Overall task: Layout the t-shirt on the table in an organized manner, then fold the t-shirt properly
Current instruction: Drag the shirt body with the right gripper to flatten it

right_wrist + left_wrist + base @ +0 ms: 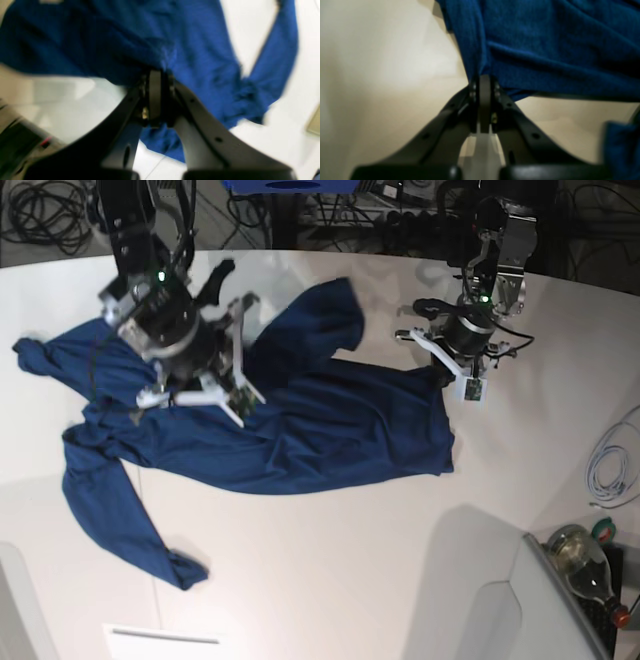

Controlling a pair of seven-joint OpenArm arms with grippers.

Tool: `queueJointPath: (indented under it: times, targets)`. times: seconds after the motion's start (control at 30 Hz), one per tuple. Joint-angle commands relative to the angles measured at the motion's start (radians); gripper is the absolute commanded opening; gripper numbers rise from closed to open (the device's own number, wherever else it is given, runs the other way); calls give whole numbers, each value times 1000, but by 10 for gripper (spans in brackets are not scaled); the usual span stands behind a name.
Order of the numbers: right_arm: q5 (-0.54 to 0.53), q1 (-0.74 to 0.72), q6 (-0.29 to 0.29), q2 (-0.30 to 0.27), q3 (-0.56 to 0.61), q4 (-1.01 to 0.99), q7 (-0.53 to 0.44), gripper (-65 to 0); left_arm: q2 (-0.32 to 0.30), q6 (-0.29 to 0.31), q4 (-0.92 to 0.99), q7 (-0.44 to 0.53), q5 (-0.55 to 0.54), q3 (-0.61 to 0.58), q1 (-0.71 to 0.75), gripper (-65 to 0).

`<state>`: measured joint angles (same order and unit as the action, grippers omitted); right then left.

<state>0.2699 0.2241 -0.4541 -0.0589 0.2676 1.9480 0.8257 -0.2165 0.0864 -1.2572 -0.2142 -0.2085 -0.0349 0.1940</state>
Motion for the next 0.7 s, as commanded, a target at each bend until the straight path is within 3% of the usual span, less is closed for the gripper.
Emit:
queueJointPath:
  times: [0.0,0.17,0.27,0.33,0.4,0.47,0.5,0.53,0.67]
  targets:
    - [-1,-55,1,6,-1,11,-13,-650,-5,0,-16,-6,22,0,15,-650]
    - [-1,-243,2,50,-31,-134,1,-650,2,0,-17,-3,126,-3,78,-650]
    - [-1,-341,2,115,-100,-309,-1,-644,2,0,-40,-1,131,0,115,-650]
    - [4,-386,2,136,-144,-422,7,-561,-2,0,-89,-4,131,2,147,-650]
    - [4,-392,1,133,-167,-460,7,-408,-5,2,-143,-6,131,2,181,-650]
    - [4,-343,1,126,-238,-391,1,-237,-7,3,-191,-8,134,2,210,-650]
    - [2,-308,1,116,-291,-332,-4,-185,-10,3,-207,-8,137,2,221,-650]
    - [1,-266,1,115,-353,-259,-12,-159,-18,3,-223,-8,134,2,230,-650]
    - [6,-110,2,92,-584,-154,-50,-168,-22,3,-250,-8,131,2,249,-650]
